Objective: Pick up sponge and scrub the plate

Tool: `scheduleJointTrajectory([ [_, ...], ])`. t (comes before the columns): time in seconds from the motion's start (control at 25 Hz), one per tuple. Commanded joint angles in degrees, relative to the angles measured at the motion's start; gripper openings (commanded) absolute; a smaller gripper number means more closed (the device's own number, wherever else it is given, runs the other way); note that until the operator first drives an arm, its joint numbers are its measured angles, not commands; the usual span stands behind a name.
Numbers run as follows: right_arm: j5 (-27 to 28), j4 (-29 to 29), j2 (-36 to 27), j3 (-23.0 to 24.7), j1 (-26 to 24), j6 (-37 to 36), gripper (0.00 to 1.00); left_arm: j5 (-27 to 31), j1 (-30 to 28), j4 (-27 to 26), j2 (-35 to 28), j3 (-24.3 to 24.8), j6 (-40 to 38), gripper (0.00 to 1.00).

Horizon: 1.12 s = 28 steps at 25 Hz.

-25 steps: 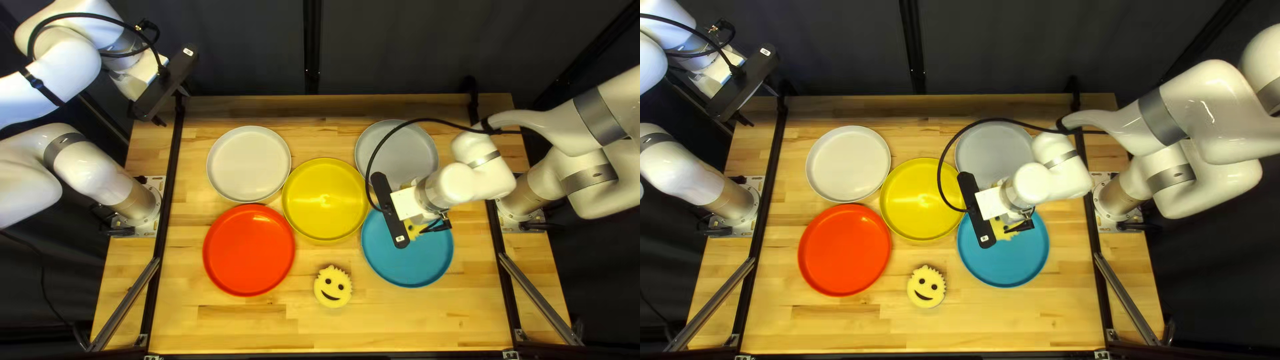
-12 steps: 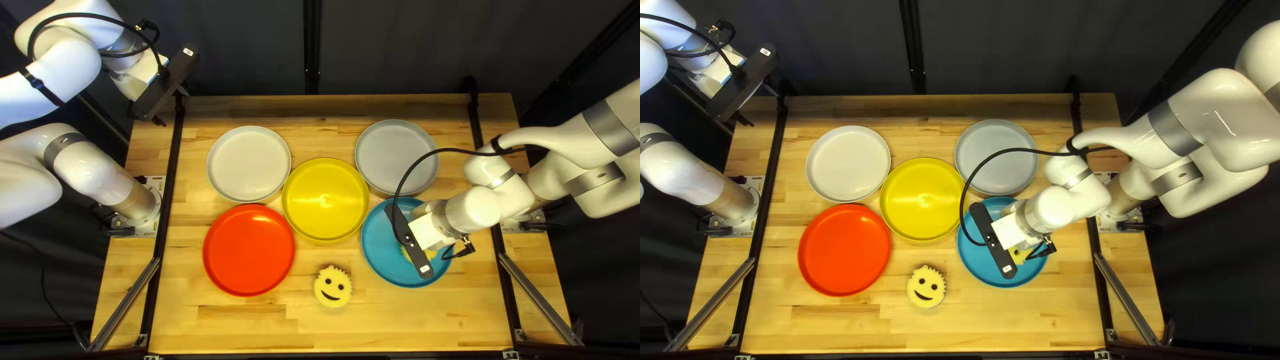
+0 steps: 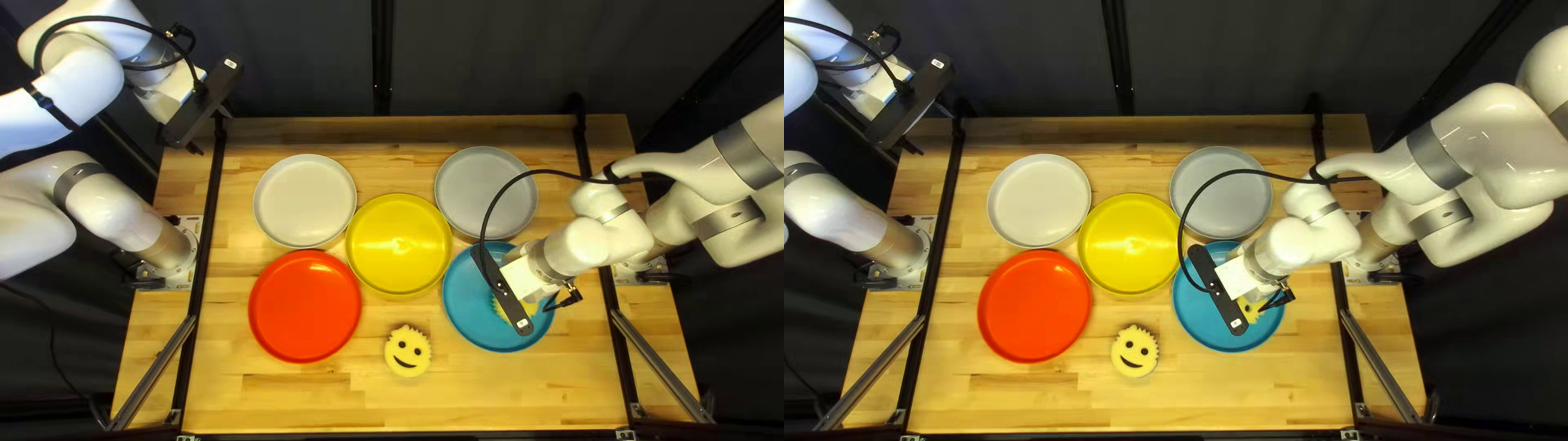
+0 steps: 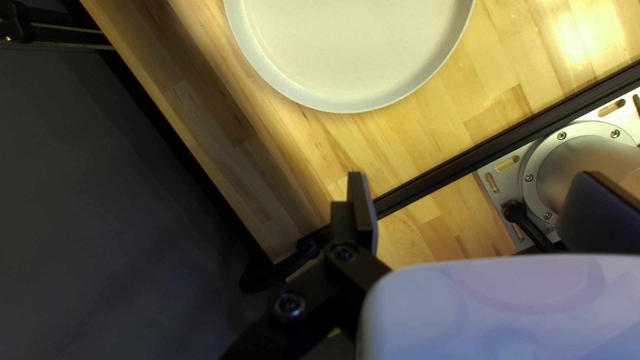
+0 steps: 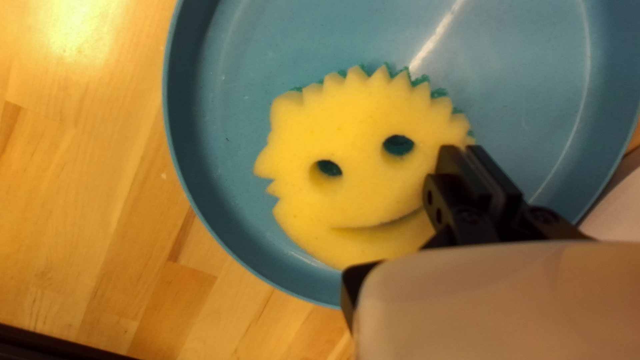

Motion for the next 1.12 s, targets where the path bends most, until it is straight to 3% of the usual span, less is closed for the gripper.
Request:
scheduleJointTrajectory([
  [0.04, -0.55, 1.39, 2.06, -0.88, -1.40, -2.81, 0.00, 0.00, 0.00, 0.00, 0.00, 0.00, 0.00, 1.00],
  [0.32, -0.64, 3.81, 4.60, -2.50, -5.02, -9.54, 0.00, 0.00, 0.00, 0.00, 0.00, 0.00, 0.00, 1.00],
  [0.72, 1.49, 1.06, 1.69, -2.00, -9.64, -13.16, 0.00, 0.00, 0.00, 0.00, 0.00, 0.00, 0.00, 1.00],
  [1.12, 3.24, -1.61, 0.65, -0.98, -2.25, -5.67, 0.00, 0.00, 0.00, 0.00, 0.00, 0.00, 0.00, 1.00],
])
